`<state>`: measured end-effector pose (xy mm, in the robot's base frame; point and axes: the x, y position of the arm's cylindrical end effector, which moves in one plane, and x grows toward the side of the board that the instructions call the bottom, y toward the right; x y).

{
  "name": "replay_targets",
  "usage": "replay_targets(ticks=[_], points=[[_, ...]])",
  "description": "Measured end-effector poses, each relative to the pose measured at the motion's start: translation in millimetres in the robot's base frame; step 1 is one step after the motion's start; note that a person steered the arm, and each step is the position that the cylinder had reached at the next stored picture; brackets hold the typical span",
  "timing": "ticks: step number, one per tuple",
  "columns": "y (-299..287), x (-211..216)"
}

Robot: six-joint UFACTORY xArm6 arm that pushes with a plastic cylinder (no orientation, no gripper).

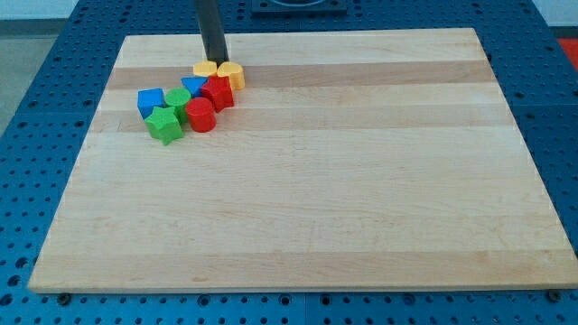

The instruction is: Move the yellow blocks towards the right

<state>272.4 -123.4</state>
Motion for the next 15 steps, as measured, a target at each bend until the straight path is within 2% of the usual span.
replay_targets(ticks=[1, 2, 4, 6, 7, 10, 15], points=[[17, 2], [17, -13], [-10, -60], [-96, -26], [-96, -12], [-30, 17], [8, 25]])
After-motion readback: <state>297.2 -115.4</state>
